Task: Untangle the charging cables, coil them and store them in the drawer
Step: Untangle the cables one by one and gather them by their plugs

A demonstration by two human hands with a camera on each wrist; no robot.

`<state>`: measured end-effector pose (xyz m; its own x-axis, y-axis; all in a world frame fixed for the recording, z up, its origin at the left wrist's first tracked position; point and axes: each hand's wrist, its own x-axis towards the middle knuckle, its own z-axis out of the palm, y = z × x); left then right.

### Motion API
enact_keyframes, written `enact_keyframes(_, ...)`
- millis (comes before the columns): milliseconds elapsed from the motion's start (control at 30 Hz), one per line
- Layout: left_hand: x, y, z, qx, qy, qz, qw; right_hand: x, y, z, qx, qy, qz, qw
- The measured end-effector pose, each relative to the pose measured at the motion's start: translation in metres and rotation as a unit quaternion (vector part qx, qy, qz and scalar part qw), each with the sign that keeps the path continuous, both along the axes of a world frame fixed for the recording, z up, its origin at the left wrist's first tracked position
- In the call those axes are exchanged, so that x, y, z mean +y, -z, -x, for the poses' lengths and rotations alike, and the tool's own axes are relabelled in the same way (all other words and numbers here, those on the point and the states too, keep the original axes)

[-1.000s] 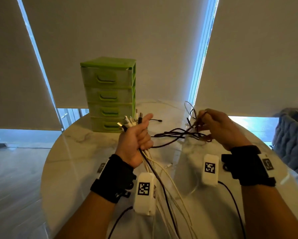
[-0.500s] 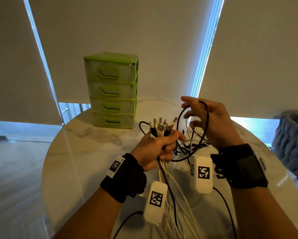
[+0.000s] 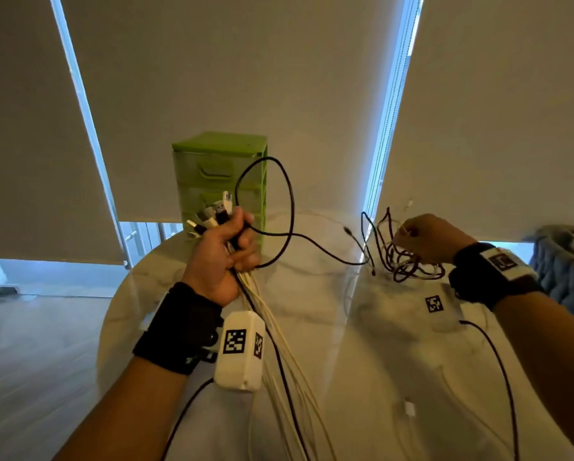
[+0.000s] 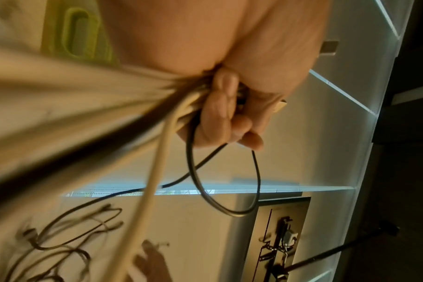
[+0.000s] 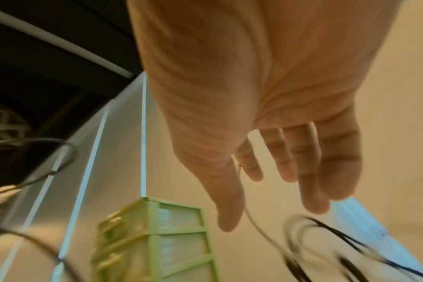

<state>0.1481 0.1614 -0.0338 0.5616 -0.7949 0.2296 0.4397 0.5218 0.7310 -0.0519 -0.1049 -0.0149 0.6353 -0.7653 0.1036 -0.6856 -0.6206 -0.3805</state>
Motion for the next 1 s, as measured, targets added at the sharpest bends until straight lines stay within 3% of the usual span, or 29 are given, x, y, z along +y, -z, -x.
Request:
enact_keyframes(133, 0.001, -0.016, 0.011, -0.045, 0.027, -0.03, 0.998, 0.039, -0.01, -0.017, -0.001, -0.072, 0.058, 0.996)
enact_keyframes(200, 0.001, -0.024, 0.016, -0.06, 0.046, -0.025, 0.997, 0.068, -0.014, -0.029, 0.001, -0.151, -0.003, 0.989)
enact_keyframes(267, 0.002, -0.032, 0.021, -0.079, 0.056, -0.018, 0.995, 0.094, -0.011, -0.04, 0.066, -0.212, -0.079, 0.972)
enact_keyframes(333, 0.005, -0.037, 0.026, -0.09, 0.064, -0.013, 0.994, 0.11, -0.009, -0.05, 0.107, -0.254, -0.07, 0.959)
enact_keyframes(400, 0.009, -0.037, 0.029, -0.088, 0.066, -0.013, 0.994, 0.12, -0.019, -0.051, 0.056, -0.259, -0.049, 0.963)
enact_keyframes(467, 0.012, -0.033, 0.03, -0.082, 0.067, -0.011, 0.994, 0.122, -0.035, -0.048, -0.007, -0.265, -0.101, 0.959)
enact_keyframes(533, 0.012, -0.029, 0.032, -0.072, 0.077, 0.006, 0.994, 0.129, -0.048, -0.045, 0.028, -0.295, -0.161, 0.941)
enact_keyframes(633, 0.011, -0.031, 0.04, -0.081, 0.099, 0.011, 0.992, 0.149, -0.048, -0.047, 0.094, -0.324, -0.159, 0.928)
enact_keyframes(767, 0.013, -0.026, 0.038, -0.125, 0.075, -0.07, 0.987, 0.151, -0.061, -0.03, -0.028, -0.327, -0.158, 0.931)
enact_keyframes(900, 0.013, -0.006, 0.051, -0.172, 0.107, -0.195, 0.96, 0.155, -0.08, -0.003, -0.083, -0.338, -0.064, 0.935)
enact_keyframes(1000, 0.009, 0.0, 0.067, -0.221, 0.105, -0.237, 0.94, 0.159, -0.084, 0.018, -0.129, -0.317, -0.008, 0.94)
